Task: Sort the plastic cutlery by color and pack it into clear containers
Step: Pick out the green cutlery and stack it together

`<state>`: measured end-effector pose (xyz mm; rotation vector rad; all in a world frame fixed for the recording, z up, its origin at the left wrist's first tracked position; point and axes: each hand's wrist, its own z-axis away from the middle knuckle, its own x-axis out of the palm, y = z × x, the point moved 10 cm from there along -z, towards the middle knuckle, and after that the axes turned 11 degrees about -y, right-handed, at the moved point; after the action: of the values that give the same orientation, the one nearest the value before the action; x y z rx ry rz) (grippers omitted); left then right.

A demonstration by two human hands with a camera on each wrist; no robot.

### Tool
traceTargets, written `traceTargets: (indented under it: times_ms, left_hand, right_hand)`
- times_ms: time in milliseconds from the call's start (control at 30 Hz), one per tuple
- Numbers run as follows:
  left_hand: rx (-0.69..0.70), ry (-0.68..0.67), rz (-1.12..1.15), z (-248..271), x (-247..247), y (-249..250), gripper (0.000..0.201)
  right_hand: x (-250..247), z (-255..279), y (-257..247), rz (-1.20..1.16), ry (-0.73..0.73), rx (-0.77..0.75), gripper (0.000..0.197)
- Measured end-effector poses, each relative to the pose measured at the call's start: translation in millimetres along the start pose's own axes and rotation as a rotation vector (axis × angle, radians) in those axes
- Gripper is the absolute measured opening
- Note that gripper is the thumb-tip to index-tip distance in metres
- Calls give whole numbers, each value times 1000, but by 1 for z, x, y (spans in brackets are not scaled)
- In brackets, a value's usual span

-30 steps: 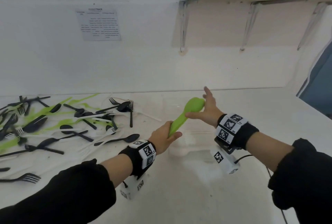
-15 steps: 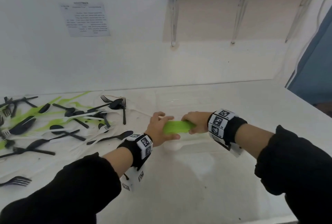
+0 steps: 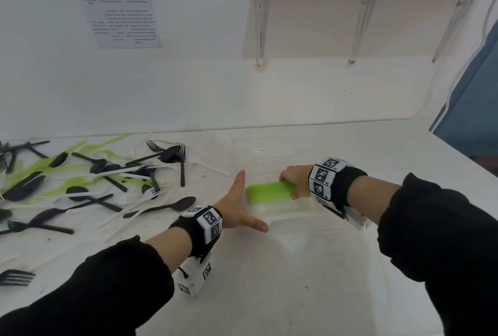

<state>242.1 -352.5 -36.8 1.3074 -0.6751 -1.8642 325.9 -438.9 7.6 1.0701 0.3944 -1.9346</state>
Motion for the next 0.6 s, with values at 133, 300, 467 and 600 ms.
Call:
traceTargets:
  times_ms: [133,300,467,600]
  left_hand:
    - [-7,16,21,-1,0,-4,138]
    - [-6,15,54,-3,1,-5,138]
    - [-31,9,56,-1,2,-7,136]
    - [-44,7,64,1,3,-6,134]
  right_hand:
    - [3,-10,-3,65,-34,31,54]
    - [8,-20,-14,184,-101,35,45]
    - [2,-23,-19,235,-52,16,37]
    - [3,-18,-9,142,-103,31,78]
